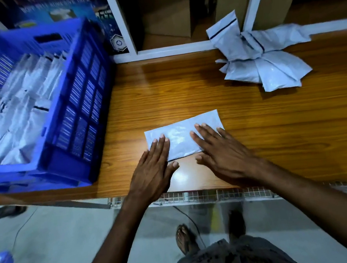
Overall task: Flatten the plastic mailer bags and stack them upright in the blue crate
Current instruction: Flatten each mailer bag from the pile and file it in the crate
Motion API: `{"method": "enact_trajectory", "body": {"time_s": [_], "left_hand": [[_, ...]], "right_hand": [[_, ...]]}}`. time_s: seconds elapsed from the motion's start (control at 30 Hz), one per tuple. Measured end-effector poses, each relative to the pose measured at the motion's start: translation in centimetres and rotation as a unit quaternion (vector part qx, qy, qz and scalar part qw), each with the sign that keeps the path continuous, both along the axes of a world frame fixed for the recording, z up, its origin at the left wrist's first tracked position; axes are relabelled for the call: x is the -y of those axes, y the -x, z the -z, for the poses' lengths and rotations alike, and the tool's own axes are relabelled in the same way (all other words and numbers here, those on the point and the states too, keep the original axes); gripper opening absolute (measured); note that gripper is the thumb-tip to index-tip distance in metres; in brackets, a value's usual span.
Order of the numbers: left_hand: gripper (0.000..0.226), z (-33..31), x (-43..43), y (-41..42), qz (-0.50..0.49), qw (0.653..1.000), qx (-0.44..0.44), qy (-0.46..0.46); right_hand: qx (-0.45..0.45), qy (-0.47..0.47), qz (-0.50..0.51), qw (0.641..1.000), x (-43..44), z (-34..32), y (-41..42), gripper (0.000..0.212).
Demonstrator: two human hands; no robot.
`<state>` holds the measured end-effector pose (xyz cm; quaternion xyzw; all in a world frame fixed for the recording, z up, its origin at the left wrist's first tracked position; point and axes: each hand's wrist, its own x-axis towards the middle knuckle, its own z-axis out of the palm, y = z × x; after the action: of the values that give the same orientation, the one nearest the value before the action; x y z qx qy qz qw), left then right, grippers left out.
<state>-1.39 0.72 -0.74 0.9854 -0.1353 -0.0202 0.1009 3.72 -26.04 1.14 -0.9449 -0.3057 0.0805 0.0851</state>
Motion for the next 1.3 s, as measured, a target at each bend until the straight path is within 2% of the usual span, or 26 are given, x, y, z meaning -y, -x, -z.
{"method": "enact_trajectory", "body": {"time_s": [0.2, 0.33, 0.4, 0.43, 0.47, 0.57, 0.63, 0.77, 0.9, 0.97, 1.07, 1.17, 1.23, 1.3], "left_hand": [[0.057, -0.7, 0.1, 1.0, 0.027, 0.997, 0.066, -0.029], [0.048, -2.5, 0.0, 2.3, 0.101, 0.979, 0.178, -0.019], [0.035, -3.5, -0.3, 3.0, 0.119, 0.970, 0.213, -0.005], [0.026, -3.5, -0.5, 3.2, 0.122, 0.970, 0.212, 0.009], [0.028, -3.5, -0.8, 3.3, 0.125, 0.972, 0.196, 0.023], [0.055, -2.2, -1.7, 3.3, 0.148, 0.982, 0.120, 0.008], [0.060, -1.9, -1.9, 3.6, 0.165, 0.980, 0.113, -0.007], [0.041, -2.5, -1.5, 4.2, 0.170, 0.971, 0.160, 0.043], [0.023, -5.7, -0.4, 4.0, 0.098, 0.968, 0.201, 0.115], [0.023, -7.0, -0.2, 3.2, 0.085, 0.971, 0.180, 0.134], [0.019, -7.8, -0.4, 1.8, 0.107, 0.961, 0.181, 0.181], [0.011, -8.4, -0.3, 0.8, 0.085, 0.959, 0.209, 0.173], [0.008, -8.2, 0.2, -0.2, 0.060, 0.964, 0.213, 0.149], [0.010, -7.1, 0.6, -1.7, 0.036, 0.973, 0.190, 0.129]], "right_hand": [[-0.003, 0.022, 0.043, 0.999, -0.2, 0.0, 3.6, 0.075], [0.008, 0.009, 0.083, 0.997, -0.8, -1.1, 6.2, 0.079], [0.016, 0.013, 0.082, 0.996, -0.8, -1.5, 7.0, 0.078], [0.019, 0.018, 0.081, 0.996, -0.8, -1.5, 7.3, 0.075], [0.021, 0.022, 0.083, 0.996, -0.8, -1.7, 7.5, 0.073], [0.024, 0.021, 0.088, 0.996, -0.8, -2.2, 8.2, 0.070], [0.032, 0.020, 0.084, 0.996, -0.7, -2.4, 8.9, 0.070], [0.068, -0.002, 0.084, 0.994, -0.8, -2.4, 10.6, 0.073], [0.158, -0.095, 0.090, 0.979, -0.5, -3.9, 10.3, 0.044], [0.179, -0.112, 0.090, 0.973, -0.3, -5.6, 9.2, 0.045], [0.160, -0.130, 0.072, 0.976, 0.3, -8.0, 7.2, 0.037], [0.143, -0.126, 0.047, 0.981, 0.9, -9.4, 5.1, 0.018], [0.113, -0.134, 0.069, 0.982, 0.9, -9.9, 3.5, 0.011], [0.069, -0.115, 0.126, 0.983, 0.8, -9.5, 1.9, 0.014]]}}
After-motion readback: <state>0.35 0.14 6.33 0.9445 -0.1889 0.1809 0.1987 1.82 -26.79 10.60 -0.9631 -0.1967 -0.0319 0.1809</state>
